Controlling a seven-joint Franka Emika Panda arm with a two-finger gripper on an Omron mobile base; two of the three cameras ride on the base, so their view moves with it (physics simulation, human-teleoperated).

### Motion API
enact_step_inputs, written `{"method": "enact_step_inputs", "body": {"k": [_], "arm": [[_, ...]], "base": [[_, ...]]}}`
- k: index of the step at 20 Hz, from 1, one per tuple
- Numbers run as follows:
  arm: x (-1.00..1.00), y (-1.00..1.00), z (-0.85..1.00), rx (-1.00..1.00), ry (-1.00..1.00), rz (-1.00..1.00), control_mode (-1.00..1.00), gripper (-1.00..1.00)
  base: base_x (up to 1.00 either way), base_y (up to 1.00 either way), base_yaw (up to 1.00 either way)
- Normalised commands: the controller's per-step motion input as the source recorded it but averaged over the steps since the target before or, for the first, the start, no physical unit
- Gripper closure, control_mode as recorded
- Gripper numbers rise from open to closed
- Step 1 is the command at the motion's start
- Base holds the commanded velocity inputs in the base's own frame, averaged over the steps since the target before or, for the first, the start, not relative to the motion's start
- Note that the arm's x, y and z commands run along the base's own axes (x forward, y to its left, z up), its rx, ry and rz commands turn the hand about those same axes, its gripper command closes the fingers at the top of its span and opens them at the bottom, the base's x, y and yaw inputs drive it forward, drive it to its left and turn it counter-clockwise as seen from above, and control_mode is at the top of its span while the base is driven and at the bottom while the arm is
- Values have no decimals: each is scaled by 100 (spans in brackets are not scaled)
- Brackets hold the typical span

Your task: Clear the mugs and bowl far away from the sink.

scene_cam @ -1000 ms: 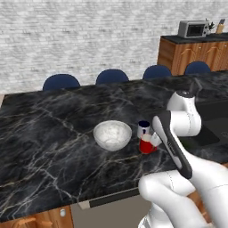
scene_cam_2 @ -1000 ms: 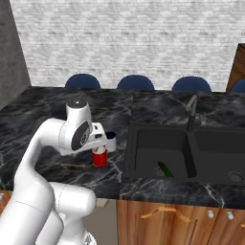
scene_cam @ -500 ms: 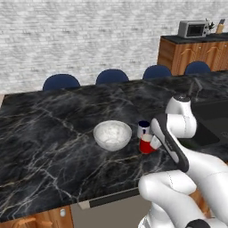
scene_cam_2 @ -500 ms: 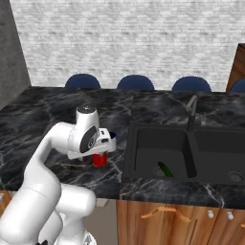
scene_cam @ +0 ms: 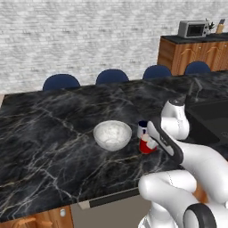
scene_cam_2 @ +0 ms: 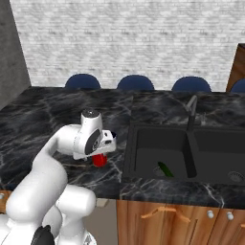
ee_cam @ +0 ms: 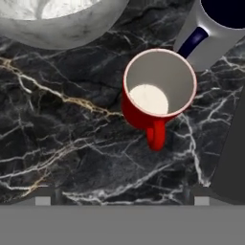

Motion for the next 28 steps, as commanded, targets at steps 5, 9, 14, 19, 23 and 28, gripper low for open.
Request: {"method": "enact_step_inputs", "body": {"k": [5,9,14,19,23,28], "arm": [[10,-12,-21,0,1,0,-100,-100],[16,-9,-23,0,1,0,-100,-100],[22,-3,-24,0,0,0,-100,-100],[18,0,-21,0,2,0,-100,-100],[14,0,-15,0,2,0,-100,-100],[20,0,-15,0,4,0,-100,-100]], "base": [[0,0,0],[0,0,0],[0,0,0],[0,0,0],[0,0,0],[0,0,0]]}}
